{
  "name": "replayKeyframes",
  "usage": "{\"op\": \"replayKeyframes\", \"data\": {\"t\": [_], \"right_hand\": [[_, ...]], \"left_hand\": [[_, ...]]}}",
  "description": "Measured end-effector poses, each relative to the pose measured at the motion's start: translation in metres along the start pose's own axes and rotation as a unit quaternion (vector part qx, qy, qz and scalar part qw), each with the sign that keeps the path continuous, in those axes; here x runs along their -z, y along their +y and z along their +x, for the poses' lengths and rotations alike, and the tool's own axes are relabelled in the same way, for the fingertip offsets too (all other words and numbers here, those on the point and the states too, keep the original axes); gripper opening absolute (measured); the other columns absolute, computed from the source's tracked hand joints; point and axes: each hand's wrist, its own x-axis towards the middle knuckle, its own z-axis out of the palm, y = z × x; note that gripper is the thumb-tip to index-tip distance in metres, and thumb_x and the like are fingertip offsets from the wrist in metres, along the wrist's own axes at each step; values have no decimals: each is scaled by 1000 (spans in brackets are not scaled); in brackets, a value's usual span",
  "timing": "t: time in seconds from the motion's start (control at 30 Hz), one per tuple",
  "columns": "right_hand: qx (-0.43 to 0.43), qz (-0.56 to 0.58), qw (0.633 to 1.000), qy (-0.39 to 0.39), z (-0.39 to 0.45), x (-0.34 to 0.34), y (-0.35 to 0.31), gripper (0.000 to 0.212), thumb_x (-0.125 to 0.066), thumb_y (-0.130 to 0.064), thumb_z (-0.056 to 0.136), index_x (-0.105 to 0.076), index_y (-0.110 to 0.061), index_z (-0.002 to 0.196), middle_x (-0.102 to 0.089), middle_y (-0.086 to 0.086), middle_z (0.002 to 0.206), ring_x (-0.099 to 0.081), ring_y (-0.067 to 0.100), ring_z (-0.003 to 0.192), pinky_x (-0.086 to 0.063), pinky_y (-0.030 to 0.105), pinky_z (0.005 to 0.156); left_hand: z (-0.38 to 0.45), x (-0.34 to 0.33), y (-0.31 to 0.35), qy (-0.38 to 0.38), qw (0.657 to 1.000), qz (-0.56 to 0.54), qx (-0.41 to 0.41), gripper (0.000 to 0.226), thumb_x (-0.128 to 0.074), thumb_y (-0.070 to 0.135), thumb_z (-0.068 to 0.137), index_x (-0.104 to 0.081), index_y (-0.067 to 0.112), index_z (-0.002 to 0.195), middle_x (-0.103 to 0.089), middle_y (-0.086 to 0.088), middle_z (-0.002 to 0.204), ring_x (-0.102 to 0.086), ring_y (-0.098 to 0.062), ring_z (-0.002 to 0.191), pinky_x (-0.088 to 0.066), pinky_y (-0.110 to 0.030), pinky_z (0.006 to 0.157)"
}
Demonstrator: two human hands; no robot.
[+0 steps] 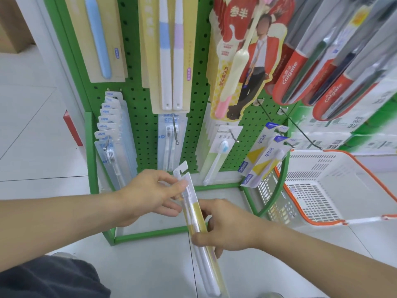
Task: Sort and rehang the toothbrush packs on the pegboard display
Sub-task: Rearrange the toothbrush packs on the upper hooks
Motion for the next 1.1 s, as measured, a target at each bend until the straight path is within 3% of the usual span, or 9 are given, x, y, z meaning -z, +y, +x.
{"op": "replayKeyframes", "data": {"t": [0.13,0.23,0.33,0.47,0.53,0.73,0.83,1.0,1.1], "right_hand": [[-3,-48,999,5,5,-4,8,53,-79,-29,82,-56,-21,129,-64,-3,109,-65,13,100,-57,39,91],[-59,145,988,-7,6,0,6,85,-83,-25,70,-44,-30,146,-58,-8,131,-58,4,122,-52,28,101],[-86,305,948,21,8,6,5,75,-76,-22,65,-51,-30,135,-68,0,123,-66,13,117,-53,34,102],[-65,308,949,35,8,7,6,48,-85,-29,80,-65,-16,122,-75,4,115,-70,17,110,-53,44,103],[-53,330,942,41,7,6,6,45,-81,-32,82,-67,-9,118,-76,9,107,-71,24,95,-57,47,96],[-41,311,948,59,4,10,1,45,-78,-32,80,-70,-9,118,-79,10,99,-72,20,77,-57,26,63],[-42,315,945,78,6,9,1,54,-80,-37,74,-68,-8,119,-79,12,98,-73,23,78,-56,26,59],[-23,294,948,118,7,9,1,39,-69,-41,92,-72,-7,111,-79,9,94,-72,16,72,-54,27,53],[-42,277,952,122,6,11,-2,61,-54,-58,94,-72,0,103,-77,16,92,-68,24,71,-55,32,53]], "left_hand": [[2,2,-2,-12,1000,-12,-19,20,-67,8,94,-68,1,113,-72,-20,103,-77,-31,84,-63,-25,71],[2,2,-4,-36,998,-15,-47,23,-63,1,95,-68,8,116,-74,-11,109,-77,-30,86,-62,-24,72],[4,3,-7,-61,996,-3,-65,31,-59,0,98,-66,7,127,-77,-14,105,-76,-28,89,-62,-27,76],[1,5,-4,-131,988,10,-82,30,-49,5,104,-67,9,128,-76,-18,106,-74,-35,97,-61,-40,89],[-2,3,0,-156,985,-1,-78,30,-46,6,105,-69,8,125,-75,-19,108,-74,-37,98,-61,-41,88],[-7,-1,14,-144,988,-53,-26,38,-48,34,104,-73,9,117,-76,-15,109,-74,-37,98,-59,-49,91],[-9,-1,12,-127,990,-24,-50,33,-49,28,105,-71,6,117,-77,-15,105,-75,-34,95,-61,-48,87],[-11,0,9,-134,990,4,-52,27,-52,21,104,-72,7,116,-77,-16,102,-76,-33,93,-63,-44,78],[-12,-1,9,-148,988,15,-52,28,-52,21,103,-73,5,112,-78,-14,101,-76,-32,93,-64,-44,77]]}}
